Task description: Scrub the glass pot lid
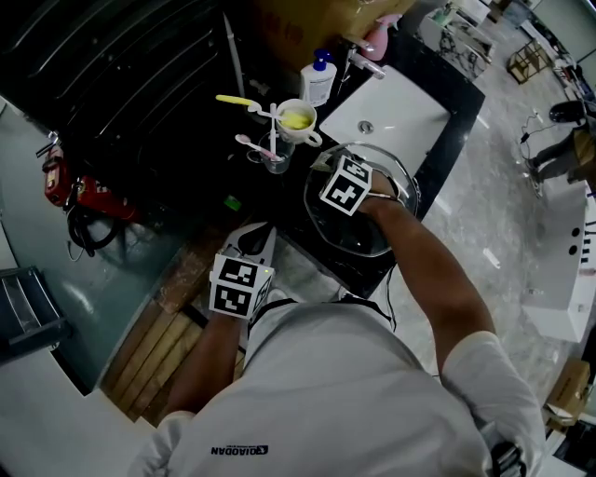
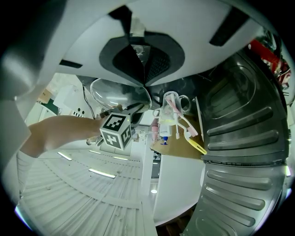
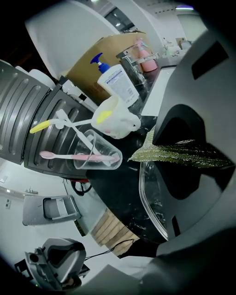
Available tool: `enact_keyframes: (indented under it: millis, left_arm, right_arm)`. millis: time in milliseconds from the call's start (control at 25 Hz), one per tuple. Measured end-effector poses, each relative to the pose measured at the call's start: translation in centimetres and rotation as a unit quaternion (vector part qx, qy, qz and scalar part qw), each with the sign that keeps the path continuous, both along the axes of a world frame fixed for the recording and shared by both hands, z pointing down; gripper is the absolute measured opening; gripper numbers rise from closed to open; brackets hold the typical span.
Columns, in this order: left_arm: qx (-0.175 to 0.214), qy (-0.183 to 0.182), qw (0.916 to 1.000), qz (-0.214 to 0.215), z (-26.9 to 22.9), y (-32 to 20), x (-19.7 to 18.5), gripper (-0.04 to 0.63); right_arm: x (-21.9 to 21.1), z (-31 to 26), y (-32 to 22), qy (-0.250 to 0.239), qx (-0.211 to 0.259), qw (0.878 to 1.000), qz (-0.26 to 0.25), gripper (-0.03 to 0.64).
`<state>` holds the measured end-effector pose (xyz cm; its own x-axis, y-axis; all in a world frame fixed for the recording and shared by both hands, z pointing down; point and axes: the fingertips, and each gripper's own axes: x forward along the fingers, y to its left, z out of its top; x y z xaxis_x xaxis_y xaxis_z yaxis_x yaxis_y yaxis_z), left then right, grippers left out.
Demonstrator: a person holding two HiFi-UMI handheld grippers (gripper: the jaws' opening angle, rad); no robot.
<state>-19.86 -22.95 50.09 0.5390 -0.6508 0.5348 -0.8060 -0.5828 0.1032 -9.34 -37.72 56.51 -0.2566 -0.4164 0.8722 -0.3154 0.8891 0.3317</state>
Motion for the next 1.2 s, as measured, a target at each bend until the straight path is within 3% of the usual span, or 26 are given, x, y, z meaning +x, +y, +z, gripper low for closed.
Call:
enact_keyframes:
  millis: [440,1200]
  left_arm:
    - [0.0,-0.003,1.0,0.008,-0.1,1.5,0.7,0.018]
    - [-0.003,-0.006,1.0,0.004,0.2,2.5,0.7,0.018]
  right_arm:
    - [-1.6,0.6,3.8,0.015,0.027,0.998,-0.055,0.095]
    - [-1.6,0.9,7.2,0.019,0.069,0.992,-0.103,0.097]
